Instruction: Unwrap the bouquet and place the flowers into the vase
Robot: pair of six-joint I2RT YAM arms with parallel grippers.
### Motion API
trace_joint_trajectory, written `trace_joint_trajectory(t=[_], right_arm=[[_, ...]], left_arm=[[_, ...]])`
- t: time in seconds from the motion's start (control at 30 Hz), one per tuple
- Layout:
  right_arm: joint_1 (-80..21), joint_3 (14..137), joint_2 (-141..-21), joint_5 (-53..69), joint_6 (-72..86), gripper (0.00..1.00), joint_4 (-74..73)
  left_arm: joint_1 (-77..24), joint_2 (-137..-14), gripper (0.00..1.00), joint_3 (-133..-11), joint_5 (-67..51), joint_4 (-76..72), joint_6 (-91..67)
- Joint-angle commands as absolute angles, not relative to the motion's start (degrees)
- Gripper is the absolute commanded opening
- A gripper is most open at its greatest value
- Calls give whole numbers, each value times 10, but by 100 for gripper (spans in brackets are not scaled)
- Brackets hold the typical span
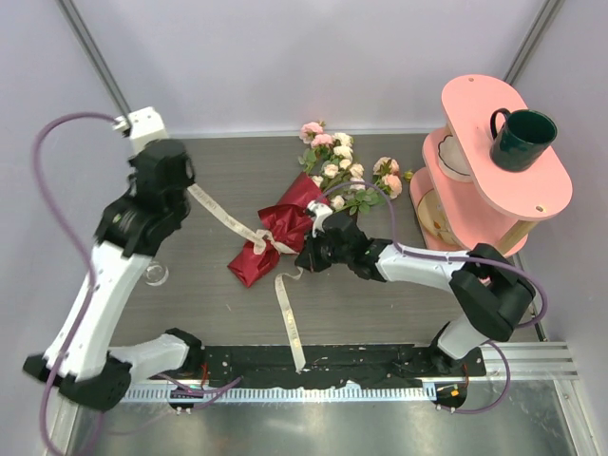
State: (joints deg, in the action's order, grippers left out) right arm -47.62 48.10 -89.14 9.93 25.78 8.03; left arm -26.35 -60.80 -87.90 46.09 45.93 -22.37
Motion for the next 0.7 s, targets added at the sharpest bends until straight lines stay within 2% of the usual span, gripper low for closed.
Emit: trace_joint_trajectory(t=[0.0, 0.07, 0.2, 0.3, 0.37, 0.4, 0.43, 0.5, 0.57, 0.67], right_arm=[[-497, 463, -900, 156, 272, 8, 127], [-507, 469, -915, 176, 275, 8, 130], [-528, 495, -971, 220, 279, 8, 128], [-550, 505, -993, 243, 293, 8, 149], [-556, 505, -1013, 257, 305, 12, 166], [-558, 506, -1018, 260, 305, 16, 173], [-559, 507, -1020, 257, 304, 21, 173], [-557, 508, -1014, 247, 297, 34, 166], [-557, 512, -991, 220, 284, 42, 150], [-551, 528, -954, 179, 251, 48, 100]], left_arm=[[-205, -735, 1, -906, 454, 463, -250], [-172, -779, 1, -918, 386, 470, -266], [-102, -872, 0, -966, 340, 493, -298], [-76, -897, 2, -1001, 321, 507, -301], [-63, -909, 21, -1016, 323, 518, -309], [-63, -908, 48, -1020, 325, 525, -311], [-62, -897, 58, -1020, 319, 525, -314], [-62, -876, 68, -995, 285, 511, -312], [-62, -833, 72, -963, 171, 491, -304], [-62, -775, 77, -891, 17, 447, -315]])
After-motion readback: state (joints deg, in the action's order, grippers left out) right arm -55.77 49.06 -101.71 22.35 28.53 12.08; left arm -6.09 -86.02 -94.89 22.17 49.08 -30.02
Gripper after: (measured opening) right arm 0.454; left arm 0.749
